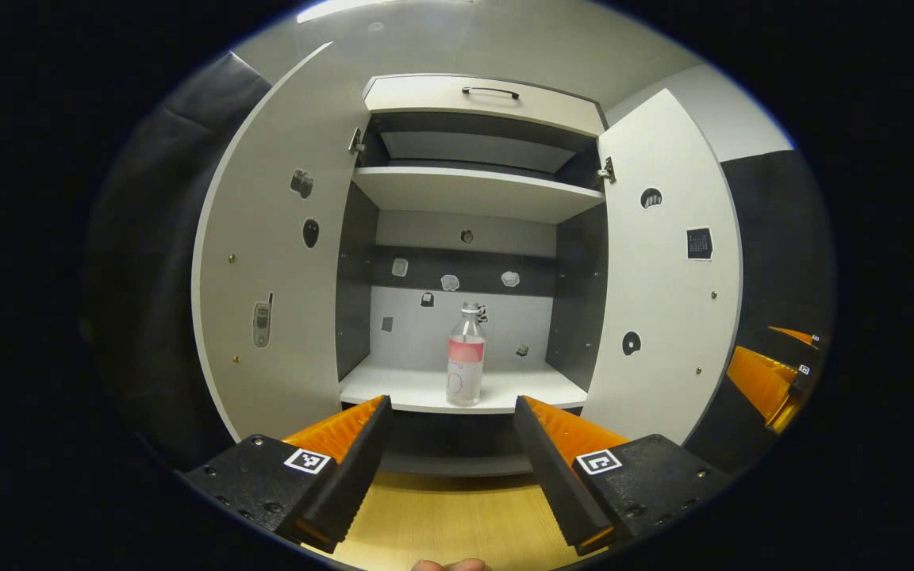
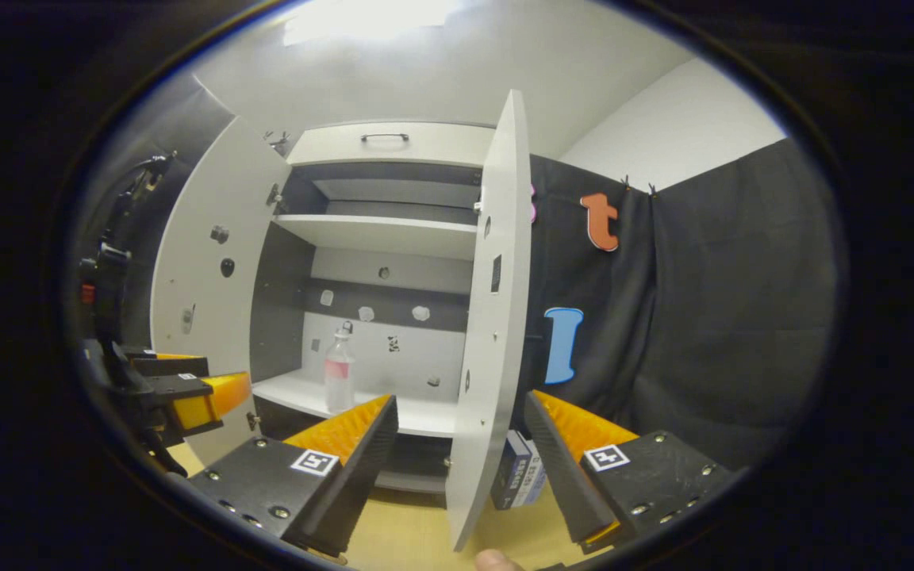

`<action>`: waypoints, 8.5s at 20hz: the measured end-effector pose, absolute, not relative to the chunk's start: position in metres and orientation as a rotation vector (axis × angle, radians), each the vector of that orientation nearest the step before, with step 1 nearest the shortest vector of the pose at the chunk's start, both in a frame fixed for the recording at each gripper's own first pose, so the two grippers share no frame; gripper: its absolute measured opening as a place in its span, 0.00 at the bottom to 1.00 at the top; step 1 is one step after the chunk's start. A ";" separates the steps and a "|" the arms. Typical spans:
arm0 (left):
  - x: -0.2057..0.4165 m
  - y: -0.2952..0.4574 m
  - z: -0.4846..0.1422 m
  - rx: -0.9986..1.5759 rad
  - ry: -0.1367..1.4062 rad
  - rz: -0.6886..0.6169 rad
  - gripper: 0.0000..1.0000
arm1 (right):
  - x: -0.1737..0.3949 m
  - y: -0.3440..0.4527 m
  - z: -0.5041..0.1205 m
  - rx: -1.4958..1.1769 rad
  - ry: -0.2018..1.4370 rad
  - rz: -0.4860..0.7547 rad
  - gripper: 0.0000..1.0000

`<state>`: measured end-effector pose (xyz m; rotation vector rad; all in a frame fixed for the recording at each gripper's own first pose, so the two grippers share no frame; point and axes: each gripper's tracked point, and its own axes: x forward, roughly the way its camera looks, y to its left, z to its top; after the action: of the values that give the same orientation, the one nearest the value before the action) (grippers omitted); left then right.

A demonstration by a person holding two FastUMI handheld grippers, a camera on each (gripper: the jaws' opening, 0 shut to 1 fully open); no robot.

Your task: Grasp the bottle in the cabinet with the left hand and place it on the coaster, then close the right door with the right hand and the left door with the left hand.

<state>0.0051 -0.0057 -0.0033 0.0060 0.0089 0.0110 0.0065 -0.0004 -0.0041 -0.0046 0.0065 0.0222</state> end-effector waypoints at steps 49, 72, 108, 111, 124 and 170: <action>0.116 -0.019 -0.056 -0.138 0.161 -0.334 0.78 | -0.009 -0.083 -0.034 -0.015 0.050 -0.163 0.97; -0.028 -0.003 -0.327 -0.214 0.561 -0.071 0.80 | -0.029 -0.101 -0.052 0.003 0.093 -0.123 0.97; -0.074 -0.036 -0.346 0.081 0.623 -0.255 0.82 | 0.013 -0.063 -0.086 0.073 0.136 -0.022 0.97; -0.073 -0.034 -0.341 0.087 0.620 -0.253 0.81 | 0.014 -0.063 -0.088 0.081 0.134 -0.026 0.97; -0.058 -0.038 -0.280 0.071 0.525 -0.250 0.81 | 0.017 -0.066 -0.090 0.074 0.135 -0.028 0.97; -0.021 0.127 -0.108 -0.201 0.183 0.248 0.98 | 0.052 -0.001 -0.088 0.079 0.139 0.131 0.94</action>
<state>-0.0210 0.1265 -0.1079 -0.2014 0.1834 0.2477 0.0522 -0.0009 -0.0876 0.0785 0.1389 0.1312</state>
